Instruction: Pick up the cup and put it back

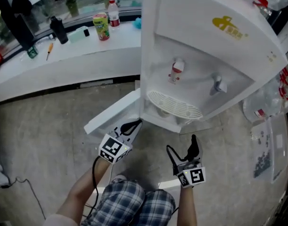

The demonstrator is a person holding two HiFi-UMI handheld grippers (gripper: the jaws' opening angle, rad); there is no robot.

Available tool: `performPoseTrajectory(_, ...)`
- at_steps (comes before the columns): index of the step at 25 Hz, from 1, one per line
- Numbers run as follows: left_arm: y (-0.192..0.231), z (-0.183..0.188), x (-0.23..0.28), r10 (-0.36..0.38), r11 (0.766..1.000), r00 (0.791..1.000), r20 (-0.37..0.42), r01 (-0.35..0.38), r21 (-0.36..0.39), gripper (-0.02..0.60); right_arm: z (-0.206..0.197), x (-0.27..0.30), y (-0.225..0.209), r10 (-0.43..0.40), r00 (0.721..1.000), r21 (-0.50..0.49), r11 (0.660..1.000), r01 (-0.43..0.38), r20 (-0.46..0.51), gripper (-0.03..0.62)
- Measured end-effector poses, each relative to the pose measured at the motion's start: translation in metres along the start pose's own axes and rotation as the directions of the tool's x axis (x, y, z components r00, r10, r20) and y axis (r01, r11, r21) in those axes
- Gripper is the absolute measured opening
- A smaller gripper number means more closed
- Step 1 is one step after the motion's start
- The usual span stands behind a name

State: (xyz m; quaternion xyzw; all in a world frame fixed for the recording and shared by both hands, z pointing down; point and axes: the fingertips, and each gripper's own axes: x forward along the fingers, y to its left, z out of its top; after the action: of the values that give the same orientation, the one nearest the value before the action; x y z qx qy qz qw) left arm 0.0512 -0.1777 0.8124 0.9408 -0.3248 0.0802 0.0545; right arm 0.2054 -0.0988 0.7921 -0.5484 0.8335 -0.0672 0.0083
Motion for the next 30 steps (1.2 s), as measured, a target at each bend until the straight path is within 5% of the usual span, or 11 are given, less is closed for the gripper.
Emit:
performPoseTrajectory(7, 0.011, -0.061, 0.041, -0.012, 0.998, 0.999, 0.032, 0.01, 0.061, 0.025, -0.077, 0.028, -0.02, 0.023, 0.999, -0.037, 0.999, -0.022, 0.027, 0.509)
performPoseTrajectory(15, 0.022, -0.113, 0.072, -0.009, 1.0, 1.0, 0.029, 0.009, 0.021, 0.025, -0.153, 0.072, -0.042, 0.006, 0.999, 0.008, 1.0, -0.006, -0.042, 0.509)
performPoseTrajectory(30, 0.019, -0.133, 0.09, -0.018, 1.0, 1.0, 0.018, 0.018, -0.004, 0.025, -0.208, 0.142, -0.08, -0.156, 0.978, 0.008, 0.987, 0.159, -0.137, 0.511)
